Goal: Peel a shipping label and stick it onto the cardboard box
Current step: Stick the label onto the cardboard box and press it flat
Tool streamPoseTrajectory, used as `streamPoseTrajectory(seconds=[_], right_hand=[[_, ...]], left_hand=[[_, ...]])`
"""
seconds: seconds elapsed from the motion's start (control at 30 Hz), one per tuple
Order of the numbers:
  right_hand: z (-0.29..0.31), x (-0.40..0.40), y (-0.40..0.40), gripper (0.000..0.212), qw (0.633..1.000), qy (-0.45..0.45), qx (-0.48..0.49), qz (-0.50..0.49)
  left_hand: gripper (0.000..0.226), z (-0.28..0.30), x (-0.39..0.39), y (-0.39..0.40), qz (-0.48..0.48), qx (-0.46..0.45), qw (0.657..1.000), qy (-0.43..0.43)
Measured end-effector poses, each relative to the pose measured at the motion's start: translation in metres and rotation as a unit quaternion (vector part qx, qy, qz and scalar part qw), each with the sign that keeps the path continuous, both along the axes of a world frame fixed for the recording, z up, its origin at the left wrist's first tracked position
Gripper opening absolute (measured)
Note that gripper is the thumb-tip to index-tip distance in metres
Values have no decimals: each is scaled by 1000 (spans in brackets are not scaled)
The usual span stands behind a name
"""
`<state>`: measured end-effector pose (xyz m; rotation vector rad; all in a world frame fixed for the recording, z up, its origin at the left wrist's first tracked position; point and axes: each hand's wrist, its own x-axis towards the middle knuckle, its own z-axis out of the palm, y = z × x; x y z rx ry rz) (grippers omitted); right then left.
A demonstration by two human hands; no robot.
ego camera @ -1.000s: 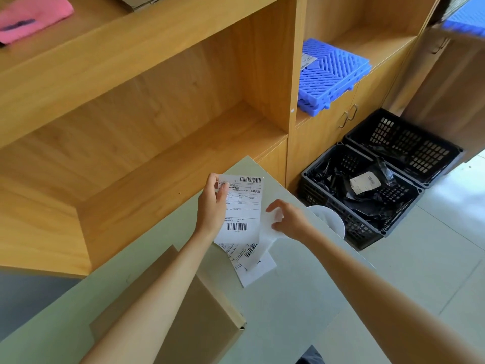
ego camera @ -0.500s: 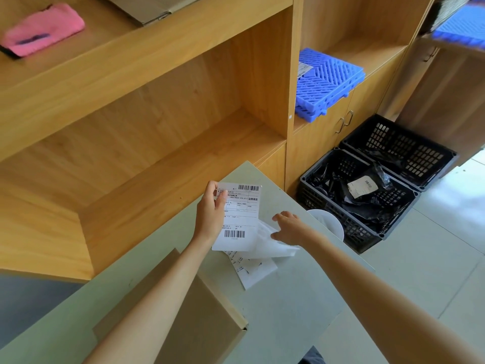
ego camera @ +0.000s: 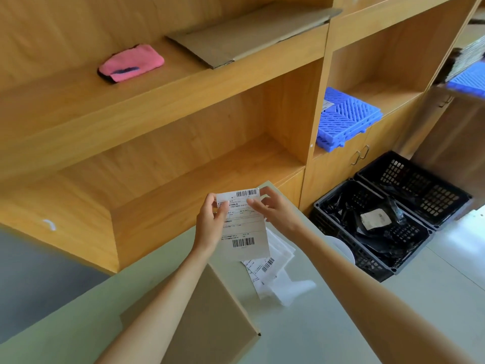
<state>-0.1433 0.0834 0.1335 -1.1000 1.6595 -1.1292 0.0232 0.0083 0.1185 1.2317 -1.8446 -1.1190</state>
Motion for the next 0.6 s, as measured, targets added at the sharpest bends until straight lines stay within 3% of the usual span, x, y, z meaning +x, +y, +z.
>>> streamPoseTrajectory(seconds=[0.23,0.33,0.43,0.53,0.6], right_hand=[[10,57,-34,77,988,148,19,40],[7,87,-42,63,980,184,37,70],[-4,116,-48,70,976,189,51,97],[-16,144,-50,48,969,197,76,126],[-26,162,-50,56,966,197,94,138]], left_hand=[[54,11,62,2,40,-5,999,0],[56,9,94,8,63,1,998,-8],[71,0,124,10,94,-2,995,-33],[72,-11,152,16,129,16,990,-47],[71,-22,171,22,151,33,986,-56]])
